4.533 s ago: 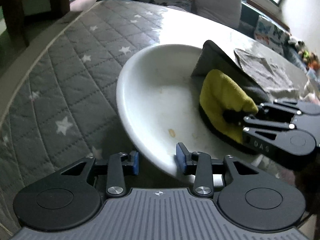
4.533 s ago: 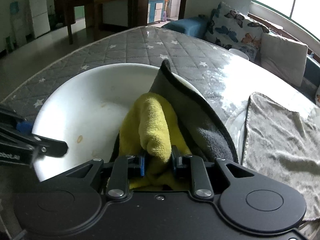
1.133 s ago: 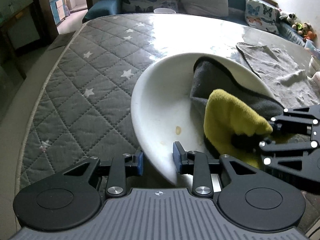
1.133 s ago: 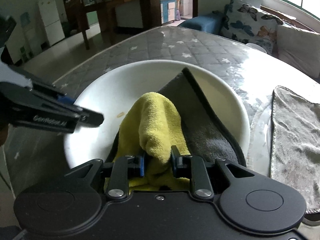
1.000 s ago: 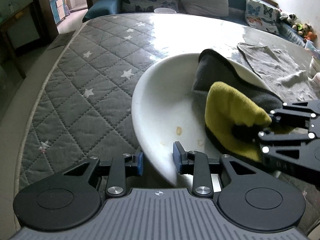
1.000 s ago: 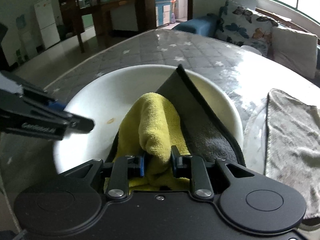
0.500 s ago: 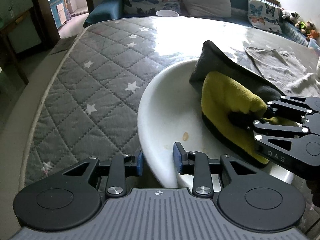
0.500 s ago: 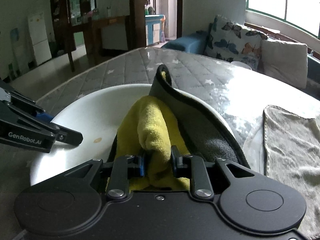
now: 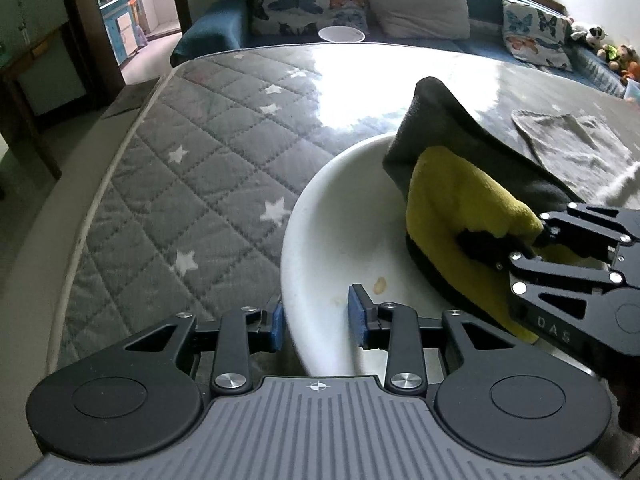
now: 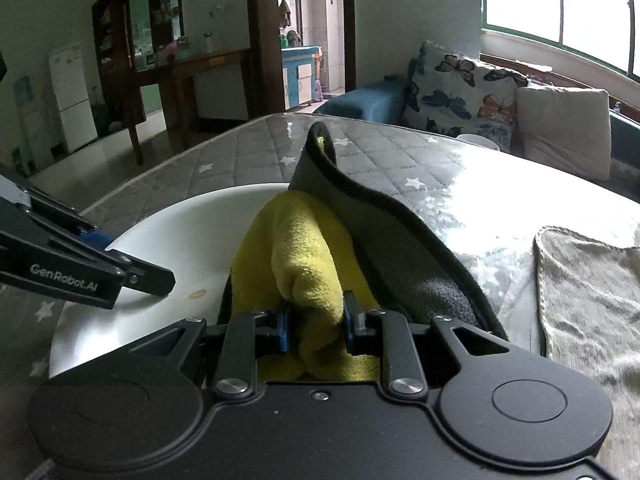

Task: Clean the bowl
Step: 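Rub the yellow-and-grey cloth around the bowl's inner wall with the right tool while the left tool holds the rim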

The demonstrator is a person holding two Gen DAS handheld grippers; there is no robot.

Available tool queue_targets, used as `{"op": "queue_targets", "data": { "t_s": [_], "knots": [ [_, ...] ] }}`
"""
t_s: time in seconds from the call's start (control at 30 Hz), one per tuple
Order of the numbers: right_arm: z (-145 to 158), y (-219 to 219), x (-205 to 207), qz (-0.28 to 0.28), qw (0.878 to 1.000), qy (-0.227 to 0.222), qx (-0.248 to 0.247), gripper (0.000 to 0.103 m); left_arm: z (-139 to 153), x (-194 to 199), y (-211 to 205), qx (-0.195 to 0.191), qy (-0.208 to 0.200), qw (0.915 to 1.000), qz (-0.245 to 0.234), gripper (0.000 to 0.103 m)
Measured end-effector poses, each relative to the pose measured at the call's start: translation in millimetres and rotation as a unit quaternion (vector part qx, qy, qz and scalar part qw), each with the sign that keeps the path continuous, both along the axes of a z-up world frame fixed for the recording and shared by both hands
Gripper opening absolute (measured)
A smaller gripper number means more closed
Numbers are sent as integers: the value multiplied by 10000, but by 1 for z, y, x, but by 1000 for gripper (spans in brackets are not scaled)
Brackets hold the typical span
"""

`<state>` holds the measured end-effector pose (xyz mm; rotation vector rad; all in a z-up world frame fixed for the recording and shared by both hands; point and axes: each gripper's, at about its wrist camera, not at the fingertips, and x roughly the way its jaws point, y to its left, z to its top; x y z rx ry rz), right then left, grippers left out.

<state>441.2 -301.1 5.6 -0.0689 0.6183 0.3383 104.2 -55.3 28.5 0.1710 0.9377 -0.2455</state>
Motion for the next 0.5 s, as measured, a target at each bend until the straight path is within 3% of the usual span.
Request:
{"op": "queue_targets", "data": {
  "t_s": [0.3,0.5],
  "knots": [
    [-3,-2,36,22,10000,18,-76,25,-2,48,-5,38,-18,9999,159,38],
    [-1,0,35,307,9991,77,-283,25,-3,51,-9,81,-71,9997,217,43]
  ]
}}
